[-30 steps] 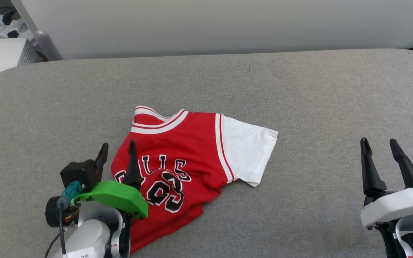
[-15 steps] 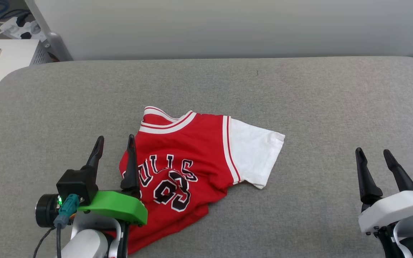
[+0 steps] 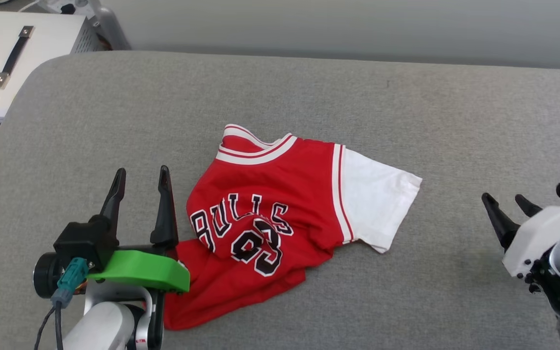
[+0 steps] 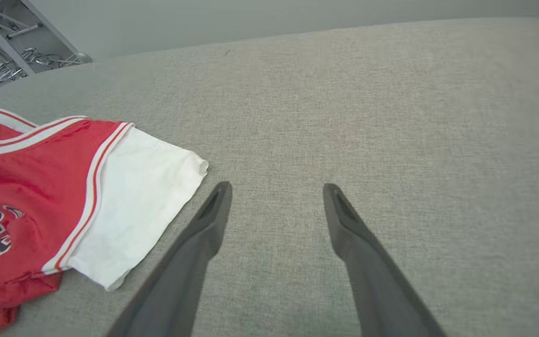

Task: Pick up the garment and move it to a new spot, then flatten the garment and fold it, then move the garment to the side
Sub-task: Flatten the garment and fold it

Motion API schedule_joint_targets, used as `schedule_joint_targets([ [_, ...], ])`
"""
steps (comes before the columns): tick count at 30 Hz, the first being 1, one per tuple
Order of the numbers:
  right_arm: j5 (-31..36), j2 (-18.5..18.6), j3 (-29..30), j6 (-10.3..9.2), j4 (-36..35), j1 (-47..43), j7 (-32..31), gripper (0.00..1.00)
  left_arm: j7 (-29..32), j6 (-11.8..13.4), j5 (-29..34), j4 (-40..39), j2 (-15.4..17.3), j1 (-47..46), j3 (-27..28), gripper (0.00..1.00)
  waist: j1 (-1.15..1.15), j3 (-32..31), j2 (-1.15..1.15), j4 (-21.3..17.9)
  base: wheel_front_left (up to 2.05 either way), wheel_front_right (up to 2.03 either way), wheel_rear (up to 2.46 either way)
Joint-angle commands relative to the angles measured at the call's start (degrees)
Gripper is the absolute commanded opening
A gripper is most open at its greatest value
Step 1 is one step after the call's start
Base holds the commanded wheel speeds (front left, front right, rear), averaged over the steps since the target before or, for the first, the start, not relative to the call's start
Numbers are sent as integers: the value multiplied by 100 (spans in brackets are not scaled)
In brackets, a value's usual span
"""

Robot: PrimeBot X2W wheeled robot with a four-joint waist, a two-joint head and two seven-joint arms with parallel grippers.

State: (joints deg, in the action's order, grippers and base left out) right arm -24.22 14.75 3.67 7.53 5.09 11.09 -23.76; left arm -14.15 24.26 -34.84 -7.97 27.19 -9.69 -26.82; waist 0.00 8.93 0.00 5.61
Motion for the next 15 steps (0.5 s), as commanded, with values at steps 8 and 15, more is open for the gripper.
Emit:
schedule_joint_targets([
  [8,-644,477,-1104,-4,832,1108,-1424,100,-74,-230,91,162,-337,-213,40,100,0,506,0,663,0,0,0],
  [15,-804,567,-1812,-4,1388,1727,-1870,100,-83,-382,221,324,-623,-295,108,100,0,702,0,903,0,0,0],
])
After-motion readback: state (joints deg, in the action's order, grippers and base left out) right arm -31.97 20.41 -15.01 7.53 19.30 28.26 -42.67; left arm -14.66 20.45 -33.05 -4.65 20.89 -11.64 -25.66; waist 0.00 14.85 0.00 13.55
